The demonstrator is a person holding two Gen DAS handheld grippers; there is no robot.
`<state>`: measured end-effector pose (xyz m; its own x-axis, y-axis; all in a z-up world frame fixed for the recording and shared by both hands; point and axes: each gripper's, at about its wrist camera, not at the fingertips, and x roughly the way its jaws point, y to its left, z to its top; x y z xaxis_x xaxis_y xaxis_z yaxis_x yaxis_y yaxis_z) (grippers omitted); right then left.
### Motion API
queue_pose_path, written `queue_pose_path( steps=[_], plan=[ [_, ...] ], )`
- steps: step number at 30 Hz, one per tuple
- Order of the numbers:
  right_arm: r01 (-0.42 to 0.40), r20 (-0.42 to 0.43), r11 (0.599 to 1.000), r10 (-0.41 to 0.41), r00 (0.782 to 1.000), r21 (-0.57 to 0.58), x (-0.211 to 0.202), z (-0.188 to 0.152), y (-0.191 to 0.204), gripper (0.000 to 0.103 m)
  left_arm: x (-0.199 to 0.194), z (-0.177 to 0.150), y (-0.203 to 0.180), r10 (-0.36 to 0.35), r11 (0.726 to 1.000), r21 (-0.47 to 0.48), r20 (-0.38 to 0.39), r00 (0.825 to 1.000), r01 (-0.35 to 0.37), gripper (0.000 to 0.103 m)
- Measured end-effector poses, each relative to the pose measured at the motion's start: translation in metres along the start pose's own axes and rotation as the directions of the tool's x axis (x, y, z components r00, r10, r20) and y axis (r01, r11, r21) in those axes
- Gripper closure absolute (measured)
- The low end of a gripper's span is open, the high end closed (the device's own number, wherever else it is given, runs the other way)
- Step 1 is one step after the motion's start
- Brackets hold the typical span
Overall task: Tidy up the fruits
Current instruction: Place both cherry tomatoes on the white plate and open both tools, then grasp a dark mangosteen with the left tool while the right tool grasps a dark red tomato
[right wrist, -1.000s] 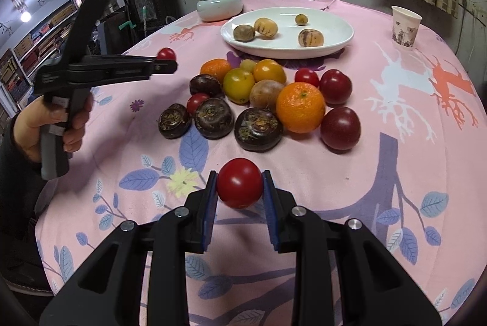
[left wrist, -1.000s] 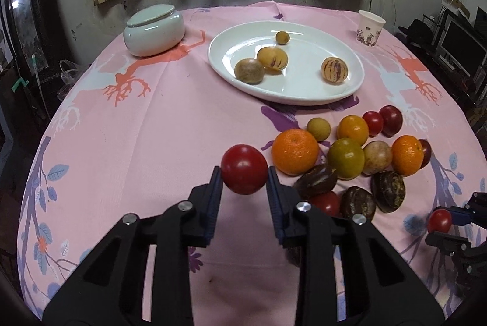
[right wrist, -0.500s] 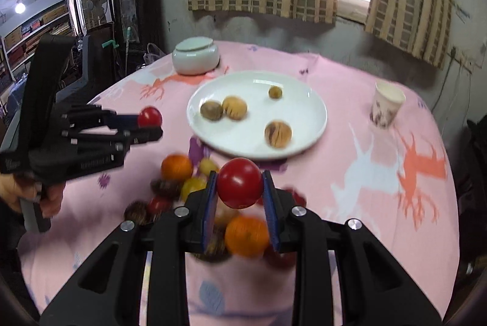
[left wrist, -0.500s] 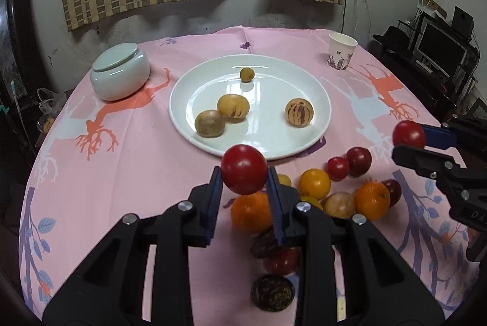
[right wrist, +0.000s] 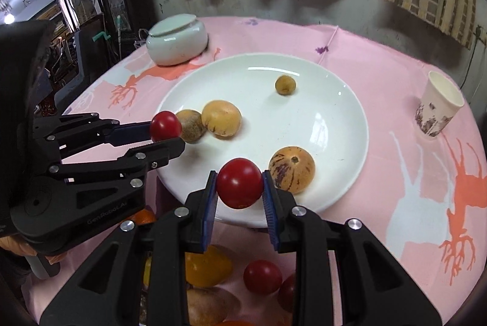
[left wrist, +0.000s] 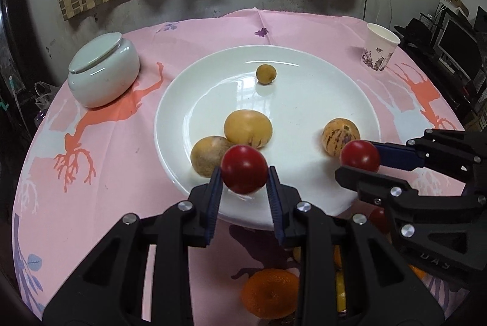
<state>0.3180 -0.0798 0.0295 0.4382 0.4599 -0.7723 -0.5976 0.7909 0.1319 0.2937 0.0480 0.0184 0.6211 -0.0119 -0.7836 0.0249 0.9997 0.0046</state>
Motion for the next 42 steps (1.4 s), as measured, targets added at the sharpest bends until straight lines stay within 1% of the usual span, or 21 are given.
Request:
queue_pose_path(
  steps=[1, 2, 3, 4, 5, 7, 8, 10, 12, 14, 18, 20, 21, 22, 26, 28, 29, 30, 35, 39, 42],
  plan=[
    [0.006, -0.012, 1.000, -0.005, 1.000, 0.015, 0.005, 0.002, -0.002, 0.072, 0.001, 0.001, 0.002, 0.010, 1.000, -0.009, -0.001, 1.000, -0.010, 0.055],
    [0.007, -0.028, 0.999, -0.006, 1.000, 0.043, 0.009, 0.004, -0.005, 0.069, 0.000, 0.001, 0.004, 0.027, 0.999, -0.028, 0.010, 1.000, -0.027, 0.043],
    [0.003, -0.029, 0.998, -0.001, 1.000, 0.066, 0.009, 0.004, -0.007, 0.062, -0.004, 0.001, 0.007, 0.044, 0.998, -0.045, 0.030, 0.999, -0.042, 0.035],
    [-0.003, -0.018, 0.996, 0.005, 1.000, 0.086, 0.008, 0.003, -0.009, 0.058, -0.009, 0.000, 0.010, 0.045, 0.998, -0.056, 0.048, 0.998, -0.043, 0.033],
    [-0.014, 0.003, 0.994, 0.014, 1.000, 0.107, 0.003, 0.001, -0.012, 0.050, -0.012, 0.000, 0.012, 0.040, 0.998, -0.057, 0.055, 0.998, -0.037, 0.032],
    [-0.008, 0.034, 0.993, 0.004, 0.999, 0.115, -0.008, -0.003, -0.014, 0.049, -0.020, -0.003, 0.016, 0.052, 0.997, -0.064, 0.060, 0.997, -0.048, 0.030],
    [-0.009, 0.034, 0.993, 0.005, 0.999, 0.115, -0.013, -0.005, -0.014, 0.049, -0.024, -0.005, 0.017, 0.056, 0.996, -0.070, 0.063, 0.996, -0.051, 0.029],
    [-0.018, 0.041, 0.992, 0.013, 0.999, 0.123, -0.025, -0.011, -0.015, 0.048, -0.034, -0.012, 0.020, 0.054, 0.996, -0.078, 0.068, 0.996, -0.048, 0.024],
    [0.001, 0.056, 0.991, -0.009, 0.998, 0.135, -0.042, -0.020, -0.018, 0.040, -0.046, -0.023, 0.021, 0.055, 0.995, -0.082, 0.076, 0.996, -0.049, 0.022],
    [0.006, 0.074, 0.990, -0.017, 0.997, 0.144, -0.058, -0.033, -0.020, 0.040, -0.055, -0.033, 0.019, 0.060, 0.995, -0.081, 0.075, 0.995, -0.054, 0.020],
    [0.014, 0.087, 0.984, -0.029, 0.996, 0.175, -0.083, -0.064, -0.025, 0.039, -0.073, -0.055, 0.013, 0.041, 0.997, -0.068, 0.079, 0.996, -0.036, 0.014],
    [0.027, 0.085, 0.982, -0.043, 0.995, 0.188, -0.091, -0.080, -0.026, 0.039, -0.082, -0.066, 0.008, 0.035, 0.998, -0.056, 0.079, 0.996, -0.030, 0.013],
    [0.053, 0.086, 0.980, -0.071, 0.994, 0.191, -0.099, -0.095, -0.025, 0.039, -0.085, -0.070, 0.007, 0.032, 0.998, -0.052, 0.082, 0.996, -0.028, 0.011],
    [0.053, 0.086, 0.980, -0.071, 0.994, 0.191, -0.099, -0.095, -0.025, 0.039, -0.089, -0.076, 0.005, 0.031, 0.998, -0.050, 0.084, 0.996, -0.027, 0.010],
    [0.079, 0.088, 0.976, -0.099, 0.991, 0.202, -0.114, -0.123, -0.019, 0.037, -0.098, -0.093, -0.001, 0.022, 0.999, -0.044, 0.084, 0.996, -0.019, 0.010],
    [0.085, 0.100, 0.974, -0.108, 0.989, 0.209, -0.120, -0.130, -0.017, 0.024, -0.101, -0.100, -0.002, 0.023, 0.999, -0.044, 0.088, 0.996, -0.019, 0.009],
    [0.088, 0.114, 0.973, -0.114, 0.987, 0.212, -0.124, -0.133, -0.016, 0.008, -0.102, -0.103, -0.003, 0.023, 0.999, -0.043, 0.089, 0.996, -0.019, 0.009],
    [0.088, 0.138, 0.973, -0.119, 0.983, 0.213, -0.128, -0.136, -0.015, 0.001, -0.102, -0.107, -0.003, 0.022, 0.999, -0.043, 0.085, 0.996, -0.019, 0.009],
    [0.087, 0.166, 0.981, -0.116, 0.979, 0.174, -0.131, -0.141, -0.009, 0.001, -0.097, -0.116, -0.003, 0.029, 0.999, -0.036, 0.073, 0.997, -0.026, 0.008],
    [0.095, 0.157, 0.986, -0.117, 0.981, 0.138, -0.128, -0.144, -0.004, 0.001, -0.095, -0.123, -0.001, 0.005, 1.000, -0.025, 0.069, 0.998, -0.004, 0.008],
    [0.090, 0.185, 0.988, -0.112, 0.976, 0.126, -0.130, -0.146, -0.003, 0.001, -0.095, -0.124, 0.002, -0.013, 0.999, -0.029, 0.063, 0.998, 0.015, 0.008]
  ],
)
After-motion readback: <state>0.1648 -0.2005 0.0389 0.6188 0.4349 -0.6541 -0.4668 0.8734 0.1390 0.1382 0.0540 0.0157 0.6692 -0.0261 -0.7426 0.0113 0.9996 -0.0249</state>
